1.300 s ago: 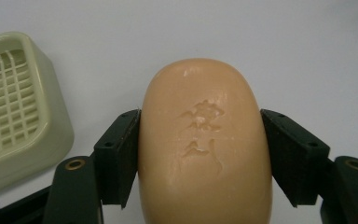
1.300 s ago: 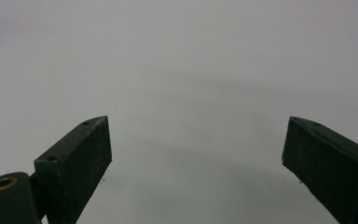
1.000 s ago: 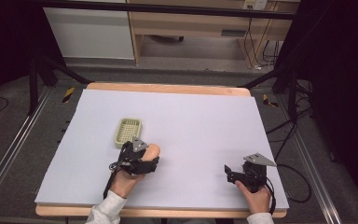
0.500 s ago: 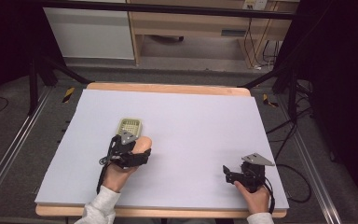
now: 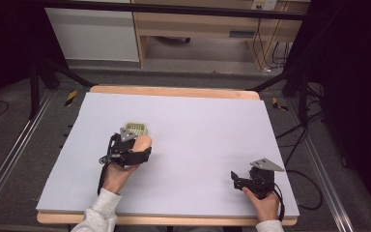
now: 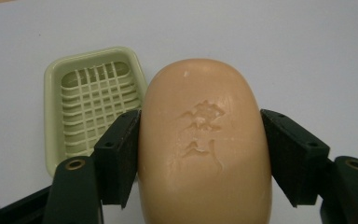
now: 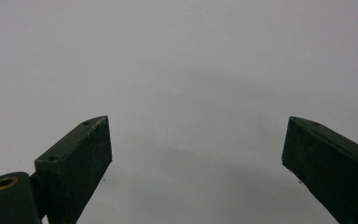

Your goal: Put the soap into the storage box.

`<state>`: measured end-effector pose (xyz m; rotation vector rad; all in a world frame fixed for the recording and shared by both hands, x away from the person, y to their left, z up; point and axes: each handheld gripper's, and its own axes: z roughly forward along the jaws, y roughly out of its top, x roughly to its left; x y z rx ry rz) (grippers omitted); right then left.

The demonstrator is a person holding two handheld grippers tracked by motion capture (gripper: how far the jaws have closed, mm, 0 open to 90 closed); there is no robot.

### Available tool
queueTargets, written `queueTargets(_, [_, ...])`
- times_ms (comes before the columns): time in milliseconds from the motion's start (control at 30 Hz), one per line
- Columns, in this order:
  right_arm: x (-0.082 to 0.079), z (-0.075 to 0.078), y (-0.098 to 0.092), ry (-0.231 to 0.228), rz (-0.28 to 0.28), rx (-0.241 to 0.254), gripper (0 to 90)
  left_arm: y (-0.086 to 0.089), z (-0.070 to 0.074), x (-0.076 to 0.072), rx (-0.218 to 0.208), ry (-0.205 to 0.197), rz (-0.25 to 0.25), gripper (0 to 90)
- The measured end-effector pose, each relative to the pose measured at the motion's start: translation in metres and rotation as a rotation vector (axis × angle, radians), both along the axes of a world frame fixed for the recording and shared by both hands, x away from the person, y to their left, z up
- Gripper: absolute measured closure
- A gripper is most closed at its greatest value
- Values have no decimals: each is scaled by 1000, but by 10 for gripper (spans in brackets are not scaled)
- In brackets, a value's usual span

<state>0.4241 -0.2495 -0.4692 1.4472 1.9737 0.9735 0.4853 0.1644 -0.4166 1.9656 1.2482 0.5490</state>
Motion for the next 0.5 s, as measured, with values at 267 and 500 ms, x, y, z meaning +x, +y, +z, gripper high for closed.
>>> queueTargets(267, [0, 0, 0, 3, 1, 5, 85, 4, 2, 11, -3, 2, 16, 315])
queueTargets(500, [1, 0, -1, 2, -3, 5, 85, 10, 2, 22, -8, 5, 40, 315])
